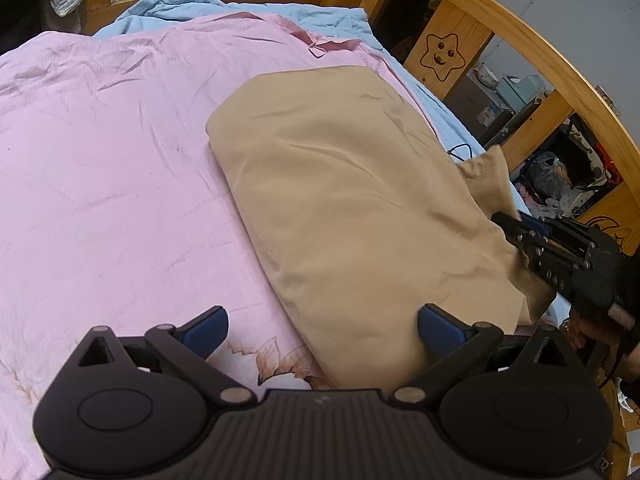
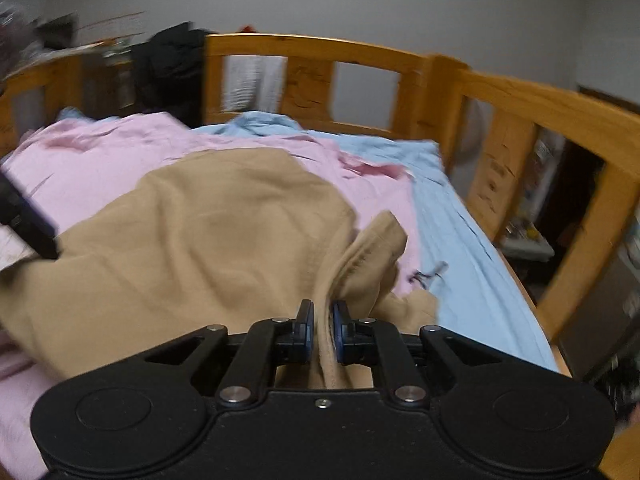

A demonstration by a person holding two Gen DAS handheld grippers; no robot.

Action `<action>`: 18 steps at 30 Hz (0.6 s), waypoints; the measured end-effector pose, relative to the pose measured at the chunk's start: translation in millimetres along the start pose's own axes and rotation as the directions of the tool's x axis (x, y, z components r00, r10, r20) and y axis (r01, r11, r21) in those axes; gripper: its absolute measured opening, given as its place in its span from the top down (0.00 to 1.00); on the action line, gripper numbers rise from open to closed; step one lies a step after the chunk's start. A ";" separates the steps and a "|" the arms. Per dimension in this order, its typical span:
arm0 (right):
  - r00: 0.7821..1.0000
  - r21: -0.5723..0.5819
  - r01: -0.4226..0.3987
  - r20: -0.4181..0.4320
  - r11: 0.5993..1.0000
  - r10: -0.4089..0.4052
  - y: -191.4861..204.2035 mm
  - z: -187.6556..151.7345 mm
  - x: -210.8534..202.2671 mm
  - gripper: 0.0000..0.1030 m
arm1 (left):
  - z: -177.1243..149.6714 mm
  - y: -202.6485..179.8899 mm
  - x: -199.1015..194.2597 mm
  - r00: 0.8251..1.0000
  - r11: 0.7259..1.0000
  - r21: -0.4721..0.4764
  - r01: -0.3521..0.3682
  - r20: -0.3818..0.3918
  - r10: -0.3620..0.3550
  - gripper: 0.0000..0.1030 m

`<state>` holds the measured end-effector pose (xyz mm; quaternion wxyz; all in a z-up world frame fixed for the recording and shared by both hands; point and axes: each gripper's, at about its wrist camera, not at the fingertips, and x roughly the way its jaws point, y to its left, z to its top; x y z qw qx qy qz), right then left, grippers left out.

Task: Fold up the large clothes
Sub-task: 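Grasp the tan jacket's folded end with the right gripper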

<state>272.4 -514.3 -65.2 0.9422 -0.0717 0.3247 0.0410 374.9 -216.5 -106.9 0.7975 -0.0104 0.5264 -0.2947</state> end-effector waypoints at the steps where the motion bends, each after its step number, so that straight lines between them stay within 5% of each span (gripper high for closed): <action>1: 1.000 0.058 0.016 -0.016 0.998 -0.016 -9.3 0.0 3.1 0.78 | 0.0 -0.7 -0.2 1.000 1.000 0.004 -0.002 0.001 0.002 0.00; 3: 0.999 0.158 0.027 -0.051 0.987 -0.019 -25.7 0.6 8.8 0.67 | 0.0 -1.9 -0.5 1.000 1.000 0.010 -0.006 0.003 0.006 0.00; 5: 0.994 0.276 -0.001 -0.104 0.961 0.031 -44.3 -2.2 16.6 0.41 | -0.1 -2.5 -0.3 1.000 1.000 0.012 -0.007 0.005 0.007 0.00; 8: 0.983 0.454 -0.064 -0.126 0.889 0.135 -69.2 -11.5 21.9 0.31 | 1.0 -2.3 0.3 1.000 1.000 0.010 -0.003 0.002 0.003 0.00; 13: 0.968 0.600 -0.096 -0.130 0.794 0.215 -88.7 -26.2 30.8 0.28 | 2.3 -2.2 0.7 1.000 1.000 0.013 -0.002 0.001 0.002 0.00; 18: 0.967 0.550 -0.136 -0.105 0.824 0.230 -82.8 -18.4 33.3 0.44 | 2.8 -3.3 1.1 1.000 1.000 0.017 -0.004 0.001 0.004 0.00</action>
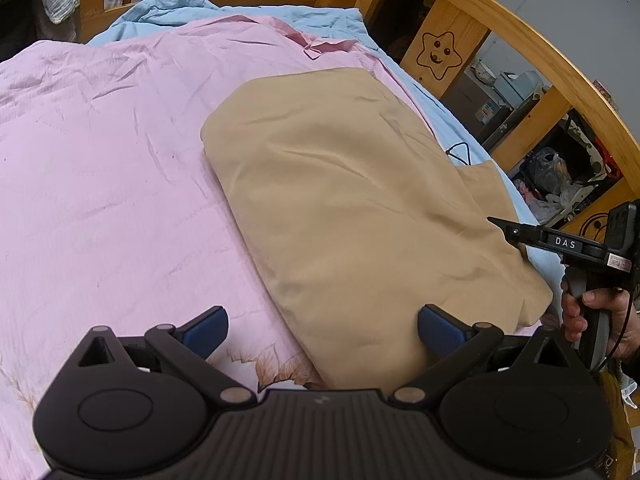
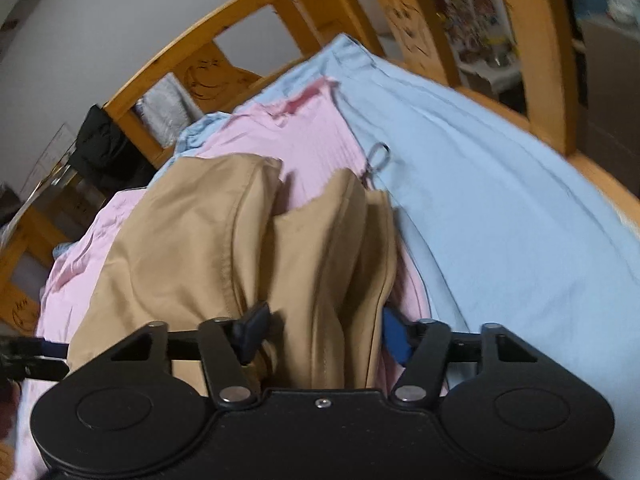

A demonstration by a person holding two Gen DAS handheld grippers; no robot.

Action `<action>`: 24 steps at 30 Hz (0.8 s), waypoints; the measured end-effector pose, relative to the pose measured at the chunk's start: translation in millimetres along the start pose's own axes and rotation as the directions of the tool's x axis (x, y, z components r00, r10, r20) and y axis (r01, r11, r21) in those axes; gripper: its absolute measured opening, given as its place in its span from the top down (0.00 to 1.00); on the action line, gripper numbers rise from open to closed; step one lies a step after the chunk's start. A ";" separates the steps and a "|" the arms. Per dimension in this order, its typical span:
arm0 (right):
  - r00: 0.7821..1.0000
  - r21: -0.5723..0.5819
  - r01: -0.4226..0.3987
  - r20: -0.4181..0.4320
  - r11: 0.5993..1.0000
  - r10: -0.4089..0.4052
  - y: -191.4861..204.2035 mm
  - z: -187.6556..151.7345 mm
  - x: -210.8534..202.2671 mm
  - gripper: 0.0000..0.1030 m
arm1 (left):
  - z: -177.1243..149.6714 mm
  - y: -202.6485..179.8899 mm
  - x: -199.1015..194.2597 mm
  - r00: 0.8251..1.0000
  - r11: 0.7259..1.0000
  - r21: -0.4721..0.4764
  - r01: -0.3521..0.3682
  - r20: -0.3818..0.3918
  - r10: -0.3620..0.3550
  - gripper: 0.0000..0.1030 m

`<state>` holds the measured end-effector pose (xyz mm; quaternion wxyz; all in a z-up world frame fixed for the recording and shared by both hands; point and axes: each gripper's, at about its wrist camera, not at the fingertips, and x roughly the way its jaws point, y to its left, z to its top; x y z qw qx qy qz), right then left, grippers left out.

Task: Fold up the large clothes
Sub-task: 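Grasp the tan jacket's folded end with the right gripper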

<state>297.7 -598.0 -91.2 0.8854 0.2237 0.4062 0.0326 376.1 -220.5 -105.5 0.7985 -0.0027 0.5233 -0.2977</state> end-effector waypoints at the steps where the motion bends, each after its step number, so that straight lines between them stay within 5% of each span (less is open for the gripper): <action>1: 1.000 -0.006 -0.007 0.002 1.000 0.007 0.4 0.6 0.4 0.45 | 0.0 0.0 0.0 1.000 1.000 0.001 0.000 -0.001 0.000 0.00; 6: 0.999 0.051 -0.035 0.031 0.998 0.033 -3.7 5.8 4.2 0.45 | 2.9 -1.8 0.4 1.000 1.000 0.010 -0.001 0.000 0.001 0.00; 11: 0.997 -0.042 -0.038 0.060 0.998 0.041 8.4 6.2 -1.1 0.45 | 3.5 -1.0 1.9 1.000 1.000 0.011 0.004 0.000 -0.004 0.00; 17: 0.998 0.015 -0.067 -0.006 0.998 0.067 -6.3 6.7 14.7 0.40 | 8.0 3.4 2.6 0.999 0.999 0.013 0.034 0.022 -0.034 0.00; 20: 0.997 0.053 -0.074 0.018 0.996 0.073 -9.0 8.1 18.9 0.51 | 13.8 10.9 4.9 0.997 0.998 0.008 0.060 0.051 -0.061 0.01; 24: 0.997 -0.163 -0.009 0.074 0.987 0.022 21.1 1.4 11.6 0.67 | 25.6 31.9 17.7 0.993 0.990 -0.091 0.106 0.066 -0.100 0.01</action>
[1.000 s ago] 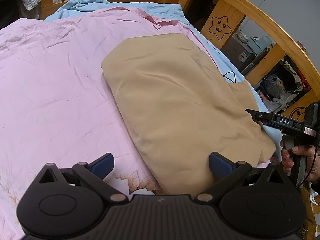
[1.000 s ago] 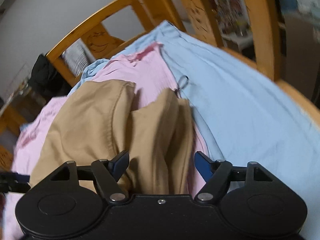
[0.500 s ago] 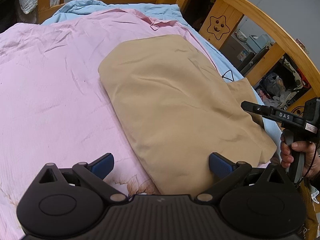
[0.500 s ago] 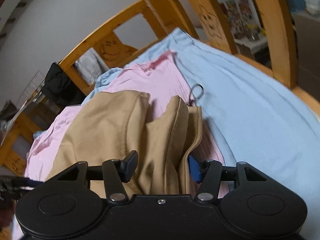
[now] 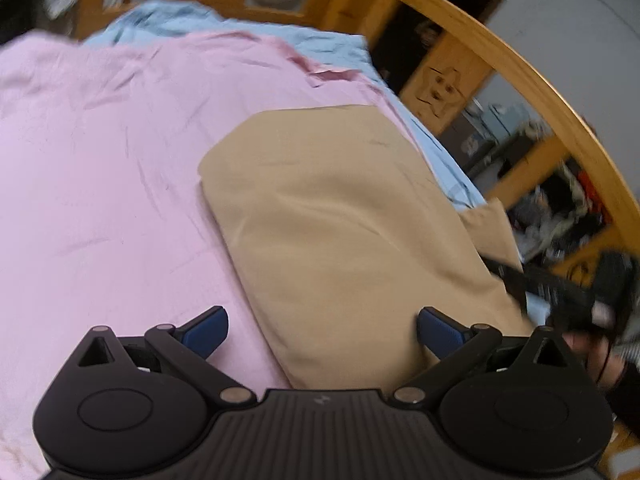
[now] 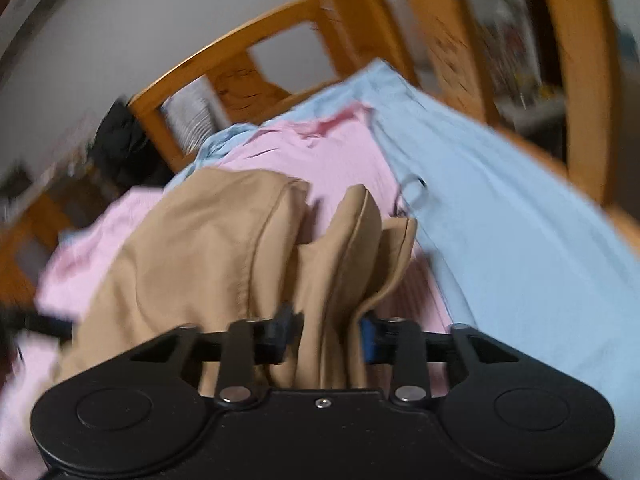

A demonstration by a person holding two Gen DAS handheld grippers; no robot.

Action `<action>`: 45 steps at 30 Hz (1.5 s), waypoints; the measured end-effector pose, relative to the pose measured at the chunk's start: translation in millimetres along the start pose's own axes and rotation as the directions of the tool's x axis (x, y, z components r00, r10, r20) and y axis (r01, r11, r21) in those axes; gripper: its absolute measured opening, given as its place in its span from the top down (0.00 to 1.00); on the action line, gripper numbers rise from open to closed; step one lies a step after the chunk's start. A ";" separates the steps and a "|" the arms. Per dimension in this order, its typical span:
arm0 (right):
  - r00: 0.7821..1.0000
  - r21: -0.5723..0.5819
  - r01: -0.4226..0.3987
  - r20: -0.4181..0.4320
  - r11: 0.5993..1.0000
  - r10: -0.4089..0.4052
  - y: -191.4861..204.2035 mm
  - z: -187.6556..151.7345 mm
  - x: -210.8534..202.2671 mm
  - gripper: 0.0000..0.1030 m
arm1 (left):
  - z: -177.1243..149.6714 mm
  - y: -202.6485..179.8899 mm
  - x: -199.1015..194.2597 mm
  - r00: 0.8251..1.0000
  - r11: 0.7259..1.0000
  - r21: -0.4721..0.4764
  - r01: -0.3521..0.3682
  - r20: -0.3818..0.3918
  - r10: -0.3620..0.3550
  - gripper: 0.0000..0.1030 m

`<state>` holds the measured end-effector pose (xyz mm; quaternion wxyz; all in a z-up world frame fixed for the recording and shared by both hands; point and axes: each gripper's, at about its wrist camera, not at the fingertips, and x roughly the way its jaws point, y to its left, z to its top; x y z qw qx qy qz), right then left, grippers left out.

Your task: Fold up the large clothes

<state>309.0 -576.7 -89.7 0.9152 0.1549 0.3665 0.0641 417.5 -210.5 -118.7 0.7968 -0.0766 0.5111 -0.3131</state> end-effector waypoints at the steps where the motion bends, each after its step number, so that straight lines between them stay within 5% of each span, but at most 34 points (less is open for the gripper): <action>1: 1.000 -0.053 -0.004 0.002 0.999 0.004 6.8 -0.6 -1.0 0.67 | 3.0 5.1 3.8 1.000 0.999 -0.032 0.013 -0.006 -0.013 0.01; 4: 0.999 -0.039 -0.017 -0.030 0.999 0.016 3.0 2.1 4.2 0.58 | 10.5 13.0 16.1 0.999 0.997 -0.062 0.048 -0.018 -0.049 0.00; 12: 0.980 0.279 -0.157 -0.078 0.947 0.185 -38.4 8.1 30.2 0.44 | 26.9 19.3 51.4 0.984 0.984 -0.121 0.128 -0.107 -0.141 0.00; 15: 0.978 0.244 -0.168 -0.081 0.955 0.192 -30.5 12.9 27.4 0.57 | 29.5 5.7 50.3 0.990 0.994 -0.095 0.060 -0.119 -0.071 0.08; 17: 0.985 0.201 -0.129 -0.090 0.971 0.150 -25.6 14.4 22.8 0.88 | 30.8 -1.0 46.3 0.993 0.996 -0.085 0.028 -0.116 -0.038 0.16; 19: 0.982 0.211 -0.148 -0.081 0.966 0.168 -22.2 18.3 16.7 0.92 | 32.2 -7.9 41.3 0.994 0.996 -0.086 -0.003 -0.109 -0.007 0.21; 22: 0.989 0.086 -0.127 -0.068 0.988 0.133 5.8 29.1 -0.1 0.94 | 33.8 -18.1 31.3 0.995 0.998 -0.056 -0.031 -0.094 0.025 0.29; 29: 0.971 -0.045 -0.229 -0.081 0.972 0.225 68.1 64.7 -14.2 0.95 | 43.2 -4.1 15.7 0.996 0.995 -0.098 0.010 -0.087 -0.019 0.41; 34: 0.966 -0.126 -0.254 -0.078 0.959 0.246 101.9 77.0 -4.6 0.96 | 50.9 7.3 2.6 0.999 0.996 -0.085 -0.021 -0.047 0.017 0.41; 45: 0.948 0.014 -0.315 -0.036 0.949 0.315 106.6 104.6 15.0 0.95 | 97.0 17.3 -29.4 0.997 0.986 -0.152 -0.068 -0.034 0.064 0.47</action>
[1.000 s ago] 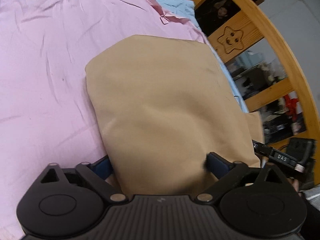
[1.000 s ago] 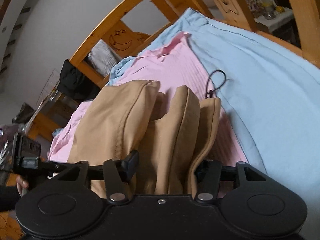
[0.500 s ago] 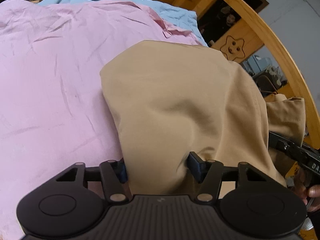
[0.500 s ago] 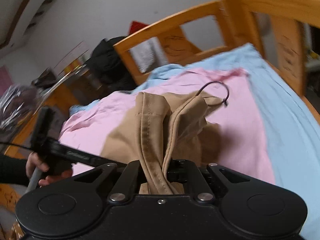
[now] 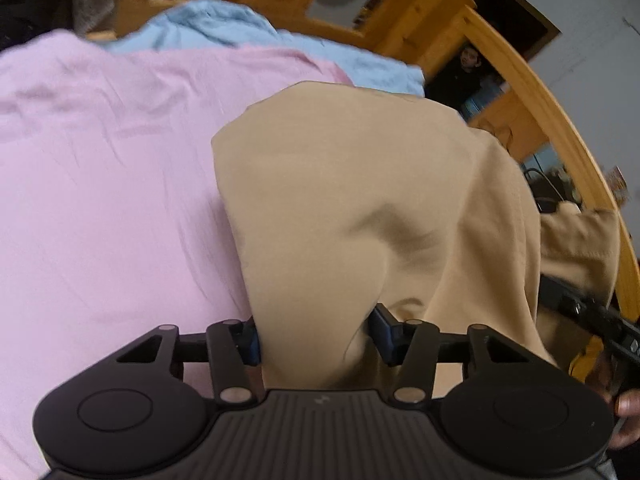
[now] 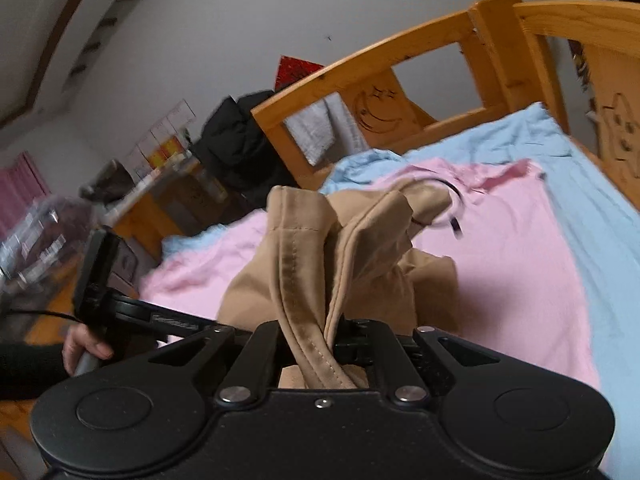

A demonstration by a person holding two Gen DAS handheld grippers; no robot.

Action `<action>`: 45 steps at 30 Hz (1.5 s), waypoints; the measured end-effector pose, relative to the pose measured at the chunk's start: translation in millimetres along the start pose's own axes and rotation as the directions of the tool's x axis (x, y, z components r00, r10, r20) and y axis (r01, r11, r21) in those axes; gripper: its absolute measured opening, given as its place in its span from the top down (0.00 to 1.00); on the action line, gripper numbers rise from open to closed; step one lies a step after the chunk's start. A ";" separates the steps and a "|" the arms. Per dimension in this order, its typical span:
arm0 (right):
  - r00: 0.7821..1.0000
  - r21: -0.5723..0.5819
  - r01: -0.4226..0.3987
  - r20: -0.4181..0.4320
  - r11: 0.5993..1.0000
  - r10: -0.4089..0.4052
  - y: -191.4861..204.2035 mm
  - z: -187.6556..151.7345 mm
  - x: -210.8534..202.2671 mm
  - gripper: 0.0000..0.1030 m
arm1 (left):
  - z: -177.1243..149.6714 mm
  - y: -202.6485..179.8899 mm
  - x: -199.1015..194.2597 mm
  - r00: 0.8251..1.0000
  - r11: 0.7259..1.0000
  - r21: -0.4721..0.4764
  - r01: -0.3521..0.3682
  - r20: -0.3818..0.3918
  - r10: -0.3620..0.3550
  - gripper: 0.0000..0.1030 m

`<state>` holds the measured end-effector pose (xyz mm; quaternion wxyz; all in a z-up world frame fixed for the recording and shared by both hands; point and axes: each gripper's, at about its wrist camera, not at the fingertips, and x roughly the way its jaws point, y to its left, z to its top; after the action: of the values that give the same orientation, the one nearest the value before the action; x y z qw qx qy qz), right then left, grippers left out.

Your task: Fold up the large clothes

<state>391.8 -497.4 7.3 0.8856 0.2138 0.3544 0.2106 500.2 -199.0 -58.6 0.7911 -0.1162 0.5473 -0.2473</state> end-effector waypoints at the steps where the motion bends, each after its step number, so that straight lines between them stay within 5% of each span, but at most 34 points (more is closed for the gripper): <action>1: 1.000 0.010 -0.017 0.008 1.000 0.017 3.3 7.8 2.9 0.95 | 8.3 0.9 -8.5 1.000 1.000 -0.011 -0.010 0.011 0.010 0.47; 6: 0.996 0.070 -0.082 0.033 0.994 0.079 19.2 50.2 29.5 0.95 | 46.8 15.9 -41.5 0.996 0.997 -0.032 -0.069 0.061 0.071 0.46; 10: 0.997 0.055 -0.075 0.026 0.996 0.074 18.9 70.4 76.2 0.95 | 71.7 47.9 -30.5 0.992 0.992 -0.062 -0.111 0.057 0.114 0.45; 15: 0.998 0.034 0.015 -0.060 0.999 -0.013 -7.7 54.9 150.3 0.94 | 68.8 87.4 21.3 0.977 0.975 -0.059 -0.214 -0.017 0.213 0.41; 17: 0.997 0.038 0.053 -0.066 0.998 -0.051 -20.8 44.6 167.6 0.92 | 63.3 96.7 25.9 0.980 0.978 -0.070 -0.199 0.010 0.200 0.36; 20: 0.997 0.086 0.069 -0.037 0.994 -0.066 -36.6 43.4 169.4 0.86 | 58.9 100.6 20.4 0.986 0.983 -0.088 -0.164 0.029 0.167 0.33; 24: 0.994 0.019 0.108 -0.029 0.994 -0.107 -37.3 47.6 161.3 0.75 | 52.3 94.5 13.3 0.973 0.975 -0.072 -0.211 0.075 0.216 0.29; 29: 0.986 -0.058 0.167 -0.019 0.984 -0.168 -31.7 39.8 148.6 0.50 | 31.8 70.1 -1.2 0.958 0.967 -0.009 -0.256 0.133 0.255 0.18; 45: 0.966 -0.173 0.255 -0.001 0.951 -0.259 -7.7 17.7 131.1 0.38 | 9.7 40.8 -13.2 0.937 0.945 0.039 -0.326 0.150 0.317 0.15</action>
<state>492.7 -439.0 -55.6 0.9163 0.0861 0.3704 0.1258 516.3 -158.4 -62.8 0.8610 -0.0176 0.4932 -0.1229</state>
